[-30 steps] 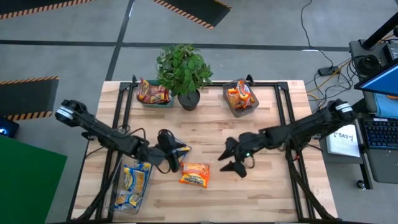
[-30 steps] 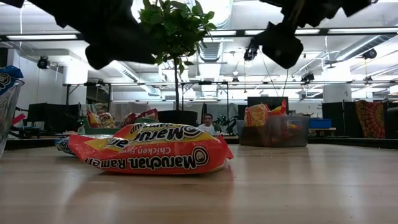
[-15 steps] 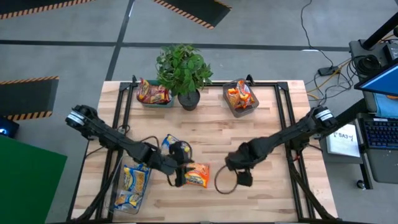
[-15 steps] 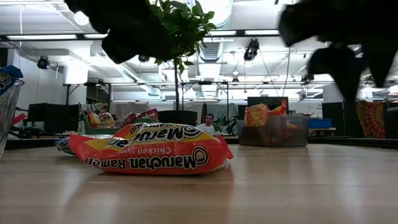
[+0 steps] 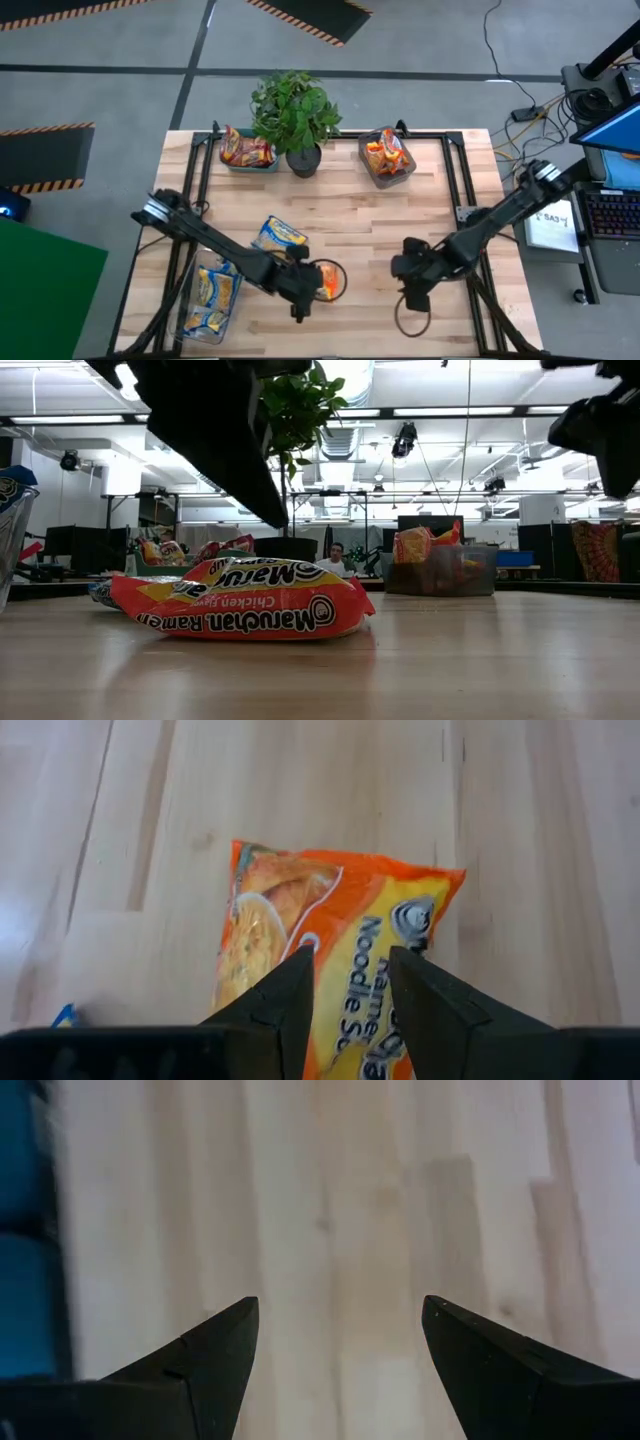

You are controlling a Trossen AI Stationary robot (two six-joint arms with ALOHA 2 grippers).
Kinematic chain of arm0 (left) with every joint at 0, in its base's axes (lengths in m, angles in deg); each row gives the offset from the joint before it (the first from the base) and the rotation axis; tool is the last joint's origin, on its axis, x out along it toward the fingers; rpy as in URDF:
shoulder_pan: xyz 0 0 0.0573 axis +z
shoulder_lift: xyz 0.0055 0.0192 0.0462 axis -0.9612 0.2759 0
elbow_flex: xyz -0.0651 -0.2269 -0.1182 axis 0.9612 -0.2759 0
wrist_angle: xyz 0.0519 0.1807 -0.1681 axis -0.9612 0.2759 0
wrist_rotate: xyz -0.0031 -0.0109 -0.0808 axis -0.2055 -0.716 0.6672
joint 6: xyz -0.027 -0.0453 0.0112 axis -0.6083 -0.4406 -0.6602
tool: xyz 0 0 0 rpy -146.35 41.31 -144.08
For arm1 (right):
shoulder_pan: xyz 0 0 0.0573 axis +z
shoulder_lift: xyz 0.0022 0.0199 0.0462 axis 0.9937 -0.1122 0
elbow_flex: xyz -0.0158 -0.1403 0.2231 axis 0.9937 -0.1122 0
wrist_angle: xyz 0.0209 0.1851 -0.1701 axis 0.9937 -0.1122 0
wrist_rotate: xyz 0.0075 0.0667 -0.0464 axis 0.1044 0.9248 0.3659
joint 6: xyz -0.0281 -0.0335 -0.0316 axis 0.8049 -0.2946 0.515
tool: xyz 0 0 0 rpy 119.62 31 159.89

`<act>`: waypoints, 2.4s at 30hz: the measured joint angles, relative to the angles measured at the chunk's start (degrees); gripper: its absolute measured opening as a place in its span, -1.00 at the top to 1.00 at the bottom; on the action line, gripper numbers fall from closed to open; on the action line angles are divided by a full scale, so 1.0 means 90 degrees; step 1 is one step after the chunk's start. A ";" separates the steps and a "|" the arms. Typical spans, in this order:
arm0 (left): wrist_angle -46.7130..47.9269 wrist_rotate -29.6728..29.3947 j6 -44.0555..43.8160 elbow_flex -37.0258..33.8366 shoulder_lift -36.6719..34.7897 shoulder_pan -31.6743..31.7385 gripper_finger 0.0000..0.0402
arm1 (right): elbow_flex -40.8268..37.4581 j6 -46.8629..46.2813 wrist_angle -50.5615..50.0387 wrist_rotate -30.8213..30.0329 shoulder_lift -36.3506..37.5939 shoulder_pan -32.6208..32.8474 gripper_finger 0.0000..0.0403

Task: Sort Maruchan noodles
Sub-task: Put the orange noodle pack into the black bin

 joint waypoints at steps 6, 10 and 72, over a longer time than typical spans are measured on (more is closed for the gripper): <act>0.0447 0.0004 0.0048 0.0285 0.0158 -0.0015 0.43 | -0.1027 -0.0108 0.1798 -0.0174 0.0905 0.0063 -0.34; 0.0483 0.0038 0.0134 0.0198 0.0231 -0.0028 0.43 | -0.1672 -0.0113 0.2796 -0.0369 0.1345 0.0063 -0.34; -0.0771 -0.1453 0.0861 -0.0805 0.0638 0.0930 0.62 | -0.2656 -0.1220 0.6189 -0.1324 -0.0694 -0.2613 -0.34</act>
